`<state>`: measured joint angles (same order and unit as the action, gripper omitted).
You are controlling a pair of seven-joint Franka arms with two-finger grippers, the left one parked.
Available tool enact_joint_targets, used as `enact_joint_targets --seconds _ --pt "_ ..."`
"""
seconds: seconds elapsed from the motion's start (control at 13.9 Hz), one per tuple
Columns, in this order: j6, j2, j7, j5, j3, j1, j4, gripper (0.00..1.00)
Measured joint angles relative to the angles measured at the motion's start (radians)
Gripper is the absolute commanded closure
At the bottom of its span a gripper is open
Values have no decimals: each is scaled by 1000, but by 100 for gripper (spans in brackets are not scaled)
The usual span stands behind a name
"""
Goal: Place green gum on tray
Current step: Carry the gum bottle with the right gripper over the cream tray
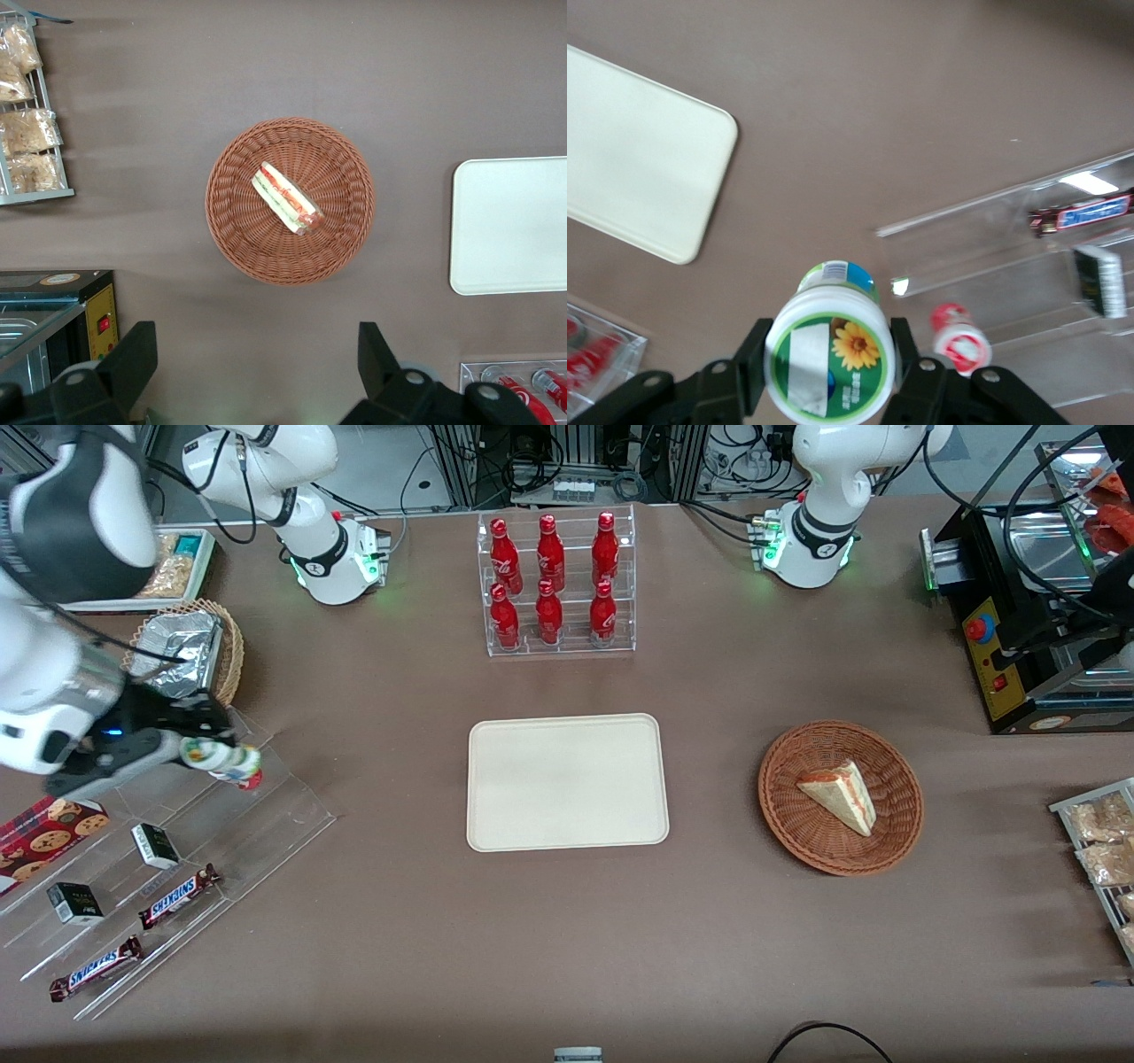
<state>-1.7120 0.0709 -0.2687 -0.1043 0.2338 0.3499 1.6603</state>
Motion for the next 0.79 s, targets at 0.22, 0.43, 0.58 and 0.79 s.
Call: enact_joint_targets --seconds 0.22,0.43,0.58,0.79 --pt "-14 41 245 0 -4 156 -10 100" --pt "-94 122 495 -1 -6 301 -46 100" --pt "-168 211 668 -1 -6 397 -94 100" --pt "-288 362 857 -1 -6 498 -150 100"
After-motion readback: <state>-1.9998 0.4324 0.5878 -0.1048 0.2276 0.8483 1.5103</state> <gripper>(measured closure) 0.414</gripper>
